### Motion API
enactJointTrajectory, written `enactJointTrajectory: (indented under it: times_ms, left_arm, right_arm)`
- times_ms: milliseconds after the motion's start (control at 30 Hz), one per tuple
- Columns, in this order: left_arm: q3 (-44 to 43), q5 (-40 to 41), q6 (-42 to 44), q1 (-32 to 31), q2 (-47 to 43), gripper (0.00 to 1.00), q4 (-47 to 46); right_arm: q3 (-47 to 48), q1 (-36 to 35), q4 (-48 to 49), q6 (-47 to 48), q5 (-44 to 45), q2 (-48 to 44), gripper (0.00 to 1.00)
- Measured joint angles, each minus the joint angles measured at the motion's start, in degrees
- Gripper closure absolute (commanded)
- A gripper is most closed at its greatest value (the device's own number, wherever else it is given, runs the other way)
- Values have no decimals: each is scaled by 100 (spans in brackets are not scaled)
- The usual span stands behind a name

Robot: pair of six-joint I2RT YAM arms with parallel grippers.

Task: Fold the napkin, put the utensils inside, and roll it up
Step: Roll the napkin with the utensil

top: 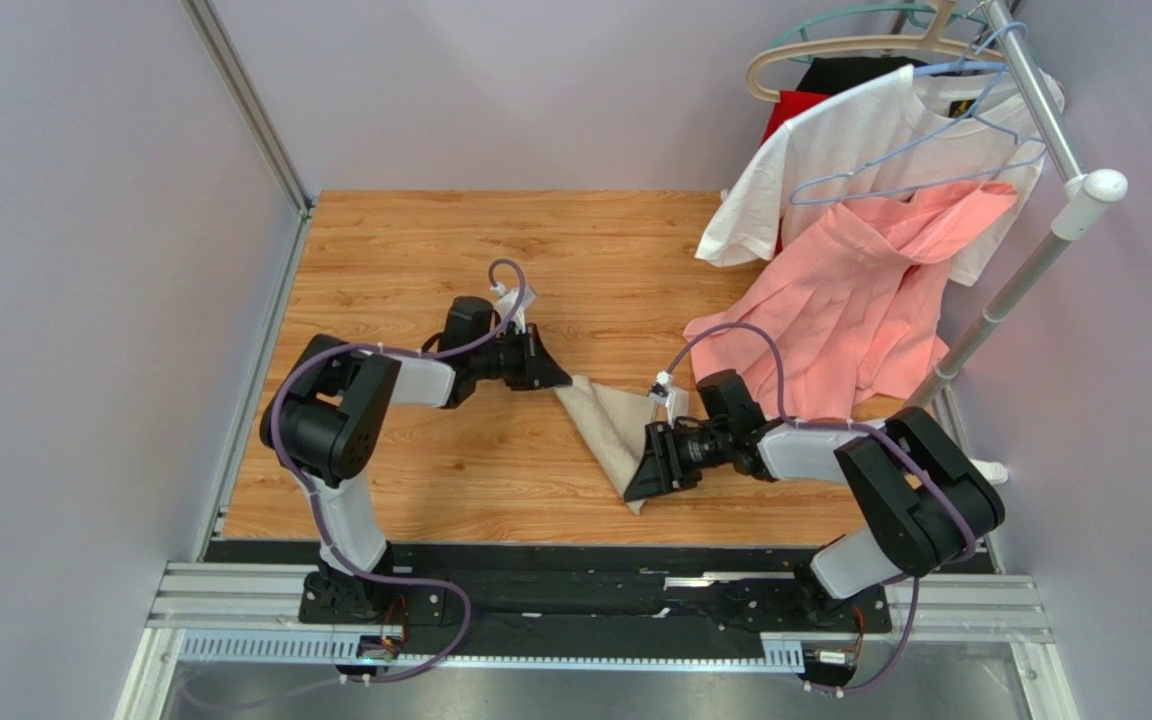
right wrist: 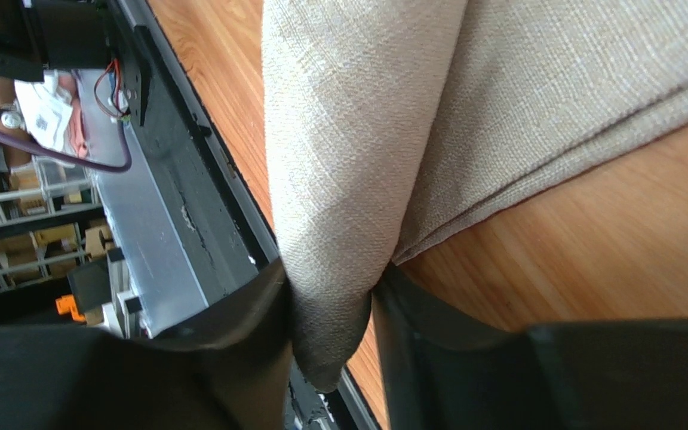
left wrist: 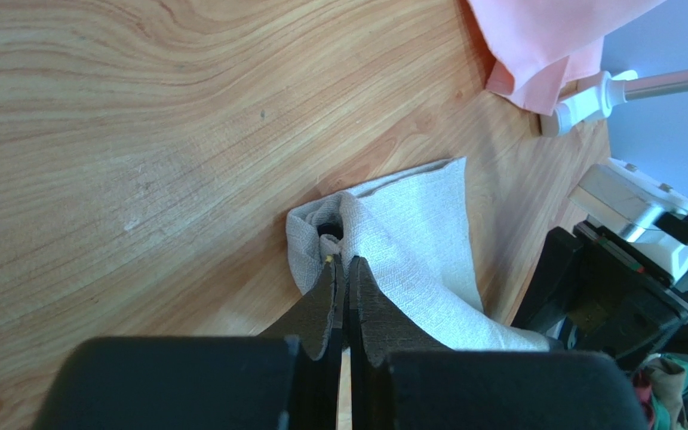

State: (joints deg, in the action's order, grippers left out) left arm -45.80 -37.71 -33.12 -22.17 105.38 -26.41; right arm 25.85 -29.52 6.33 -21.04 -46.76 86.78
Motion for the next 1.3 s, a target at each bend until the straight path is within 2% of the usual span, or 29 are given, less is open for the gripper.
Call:
enactJointTrajectory:
  times_ms: [100, 133, 233, 533, 633, 700, 767, 900, 1133, 1300]
  left_arm:
    - [-190, 87, 57, -4, -2, 100, 560]
    - [-304, 125, 94, -9, -2, 100, 831]
    - [-575, 214, 190, -22, -2, 100, 1427]
    - [-1003, 264, 350, -26, 13, 100, 2546]
    - [-1150, 258, 380, -26, 87, 100, 2778]
    - [-1220, 245, 389, -24, 140, 100, 2887]
    - [-1257, 238, 391, -24, 166, 100, 2964]
    - [-1287, 225, 396, -24, 170, 100, 3060]
    - [-1322, 216, 396, -24, 177, 100, 3178]
    - [-1340, 214, 404, -24, 177, 100, 3237]
  right_arm:
    - [133, 4, -385, -42, 120, -212, 31]
    - [208, 0, -575, -35, 247, -297, 0]
    - [472, 11, -1137, -28, 643, -590, 0]
    - [1106, -127, -2597, 251, 2651, -1443, 0]
    - [1451, -730, -2817, 411, 3554, -1582, 2]
    - [1766, -1379, -2800, 614, 4249, -1541, 7]
    - [2028, -1952, -2673, 852, 4824, -1392, 8]
    - [2518, -2647, -2345, 1309, 5613, -601, 13]
    - [2719, -3176, -2190, 1808, 6343, 555, 24]
    - [2719, -3300, -2151, 1921, 6570, 824, 32]
